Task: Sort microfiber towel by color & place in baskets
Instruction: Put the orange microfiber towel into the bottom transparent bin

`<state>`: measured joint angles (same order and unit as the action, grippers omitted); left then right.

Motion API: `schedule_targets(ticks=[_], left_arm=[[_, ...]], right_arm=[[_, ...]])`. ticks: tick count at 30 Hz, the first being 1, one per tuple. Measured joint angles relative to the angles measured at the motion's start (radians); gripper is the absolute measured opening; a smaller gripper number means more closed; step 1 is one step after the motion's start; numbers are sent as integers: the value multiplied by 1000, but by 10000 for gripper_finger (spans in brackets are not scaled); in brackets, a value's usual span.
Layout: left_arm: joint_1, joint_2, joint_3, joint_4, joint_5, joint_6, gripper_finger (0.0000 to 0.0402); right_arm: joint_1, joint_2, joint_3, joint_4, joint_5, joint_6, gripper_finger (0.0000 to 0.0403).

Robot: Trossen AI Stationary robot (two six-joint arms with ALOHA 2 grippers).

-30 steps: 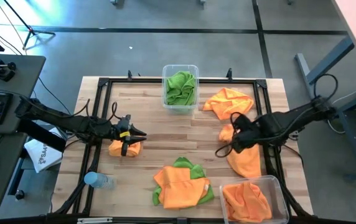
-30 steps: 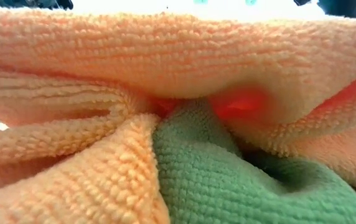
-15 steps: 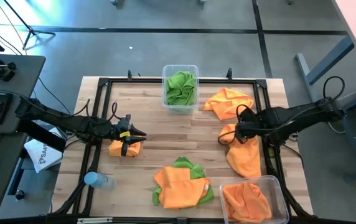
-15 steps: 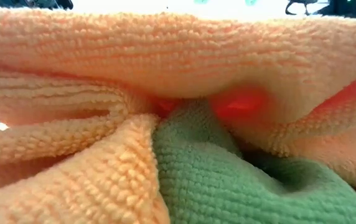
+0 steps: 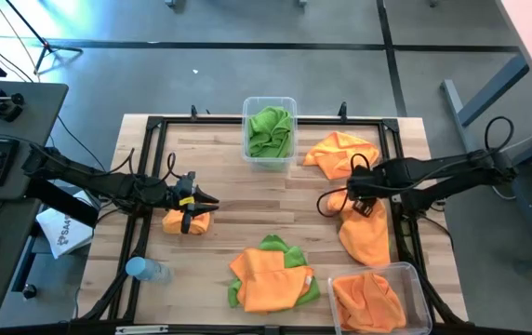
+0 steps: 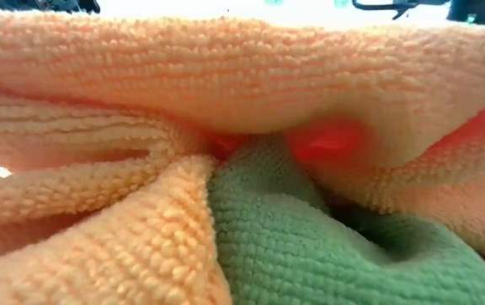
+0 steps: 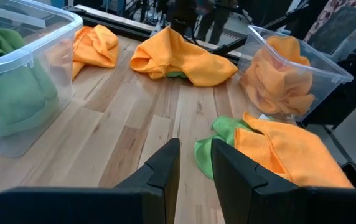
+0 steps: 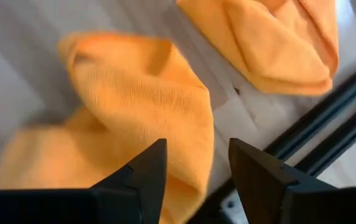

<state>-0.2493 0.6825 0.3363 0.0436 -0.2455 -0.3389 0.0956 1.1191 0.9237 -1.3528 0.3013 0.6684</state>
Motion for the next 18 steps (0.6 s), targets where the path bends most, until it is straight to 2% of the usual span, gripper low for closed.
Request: schedule_targets(ticks=[6,18], left_arm=[[0,0,0,-1,0,0,81],[0,1,0,7,0,18,81]], right_arm=[[0,0,-42,4,-57,-306,165],[0,0,-209,51,-69,-337,156]])
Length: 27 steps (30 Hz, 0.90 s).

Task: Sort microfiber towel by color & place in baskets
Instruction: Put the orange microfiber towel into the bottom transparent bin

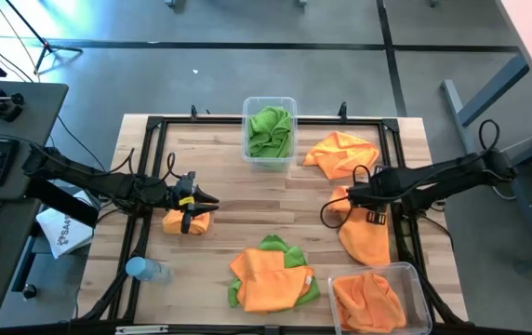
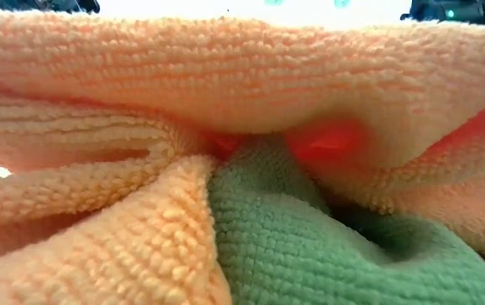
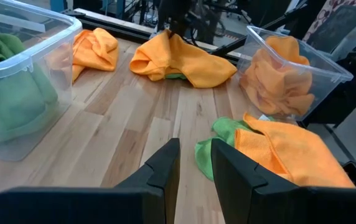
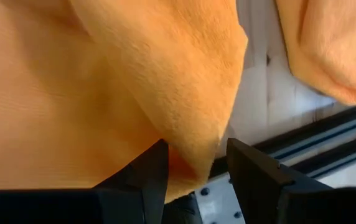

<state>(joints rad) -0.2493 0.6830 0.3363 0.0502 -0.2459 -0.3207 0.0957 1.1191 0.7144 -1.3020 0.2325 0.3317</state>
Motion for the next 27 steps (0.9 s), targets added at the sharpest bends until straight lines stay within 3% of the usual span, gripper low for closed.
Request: schedule_targets(ticks=[9,17,27], left_arm=[[0,0,0,0,-27,9,81],[0,0,0,0,-36,11,81],[0,0,0,0,-28,11,81]], right_arm=[[0,0,-39,22,6,58,141],[0,0,-15,51,-5,195,9],[29,0,179,46,8,375,4]])
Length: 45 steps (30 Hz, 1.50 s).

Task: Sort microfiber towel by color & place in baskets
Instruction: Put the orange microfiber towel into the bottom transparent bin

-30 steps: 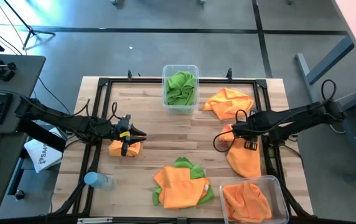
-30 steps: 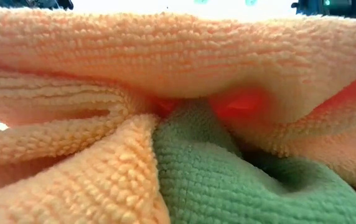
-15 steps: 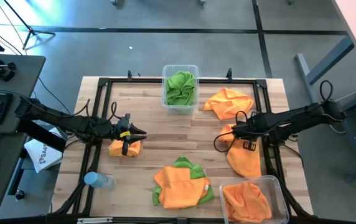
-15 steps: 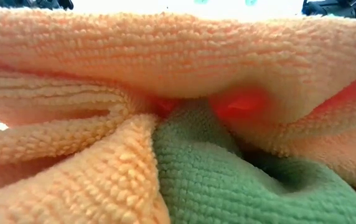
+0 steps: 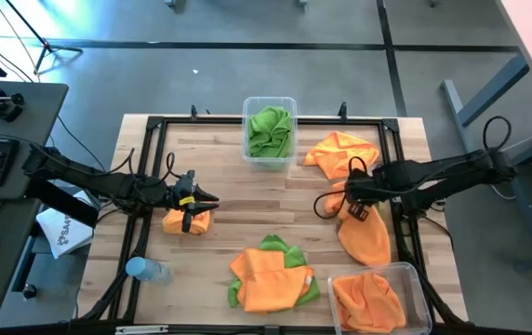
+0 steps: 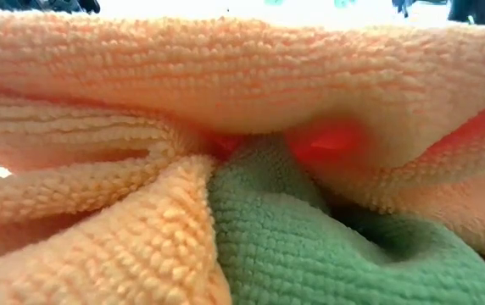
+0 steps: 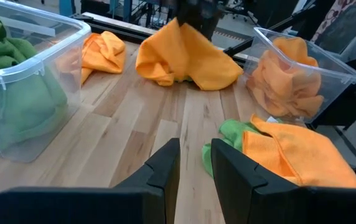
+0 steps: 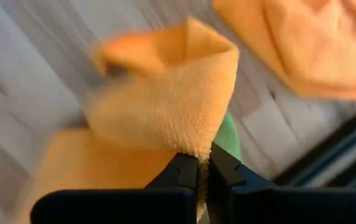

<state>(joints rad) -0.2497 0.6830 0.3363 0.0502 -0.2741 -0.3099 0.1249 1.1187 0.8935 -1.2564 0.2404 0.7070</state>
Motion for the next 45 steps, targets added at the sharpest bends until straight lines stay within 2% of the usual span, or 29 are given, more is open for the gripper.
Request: schedule_targets(ticks=[6,12,16,20,26,31,35,38,42,45], left_arm=[[0,0,0,0,0,-3,81],[0,0,0,0,0,-3,81],[0,0,0,0,1,-3,81],[0,0,0,0,1,-3,81],[0,0,0,0,1,-3,81],[0,0,0,0,1,-2,81],[0,0,0,0,1,-2,81],[0,0,0,0,1,-2,81],[0,0,0,-1,1,-2,81],[0,0,0,-4,1,-2,81]], right_arm=[[75,0,218,-6,100,56,2],[163,0,423,-60,276,129,1],[222,0,521,-71,386,148,1],[274,0,587,-70,454,150,0],[331,0,643,-34,449,205,0],[375,1,675,28,490,248,0],[410,1,699,148,536,246,0],[440,1,714,266,546,175,0],[490,0,718,430,542,103,0],[536,0,718,527,498,106,0]])
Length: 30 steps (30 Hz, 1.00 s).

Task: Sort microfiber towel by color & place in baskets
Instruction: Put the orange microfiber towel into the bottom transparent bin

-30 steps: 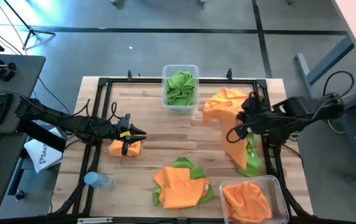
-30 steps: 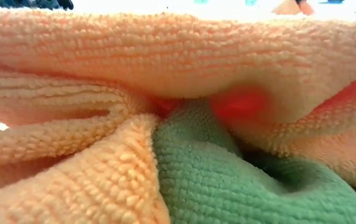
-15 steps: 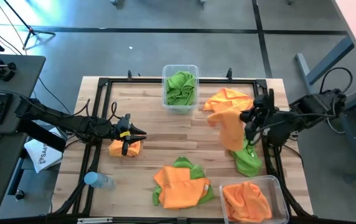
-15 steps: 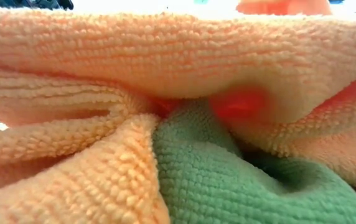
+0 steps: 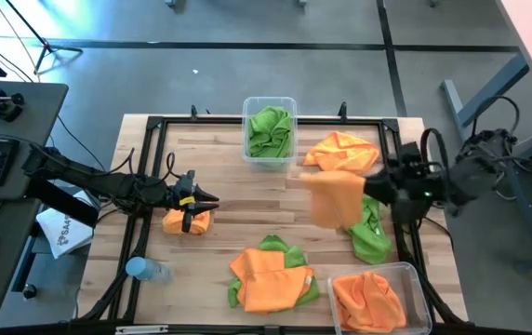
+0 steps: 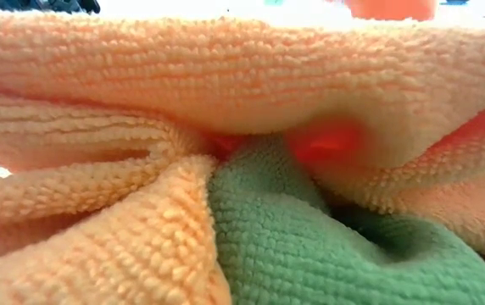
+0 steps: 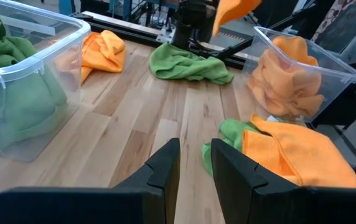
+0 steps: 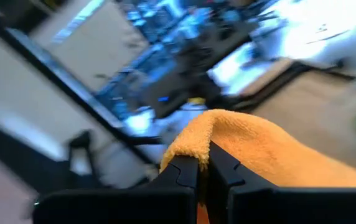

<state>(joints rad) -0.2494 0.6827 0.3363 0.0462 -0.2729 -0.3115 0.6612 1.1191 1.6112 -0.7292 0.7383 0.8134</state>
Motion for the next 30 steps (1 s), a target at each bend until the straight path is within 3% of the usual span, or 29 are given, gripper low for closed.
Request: schedule_targets(ticks=[5,14,30], left_arm=[[0,0,0,-18,0,0,81],[0,0,0,-32,0,0,81],[0,0,0,-30,-28,-1,81]], right_arm=[[103,0,0,73,-56,74,0],[306,21,0,64,96,225,0],[646,197,0,57,286,542,0]])
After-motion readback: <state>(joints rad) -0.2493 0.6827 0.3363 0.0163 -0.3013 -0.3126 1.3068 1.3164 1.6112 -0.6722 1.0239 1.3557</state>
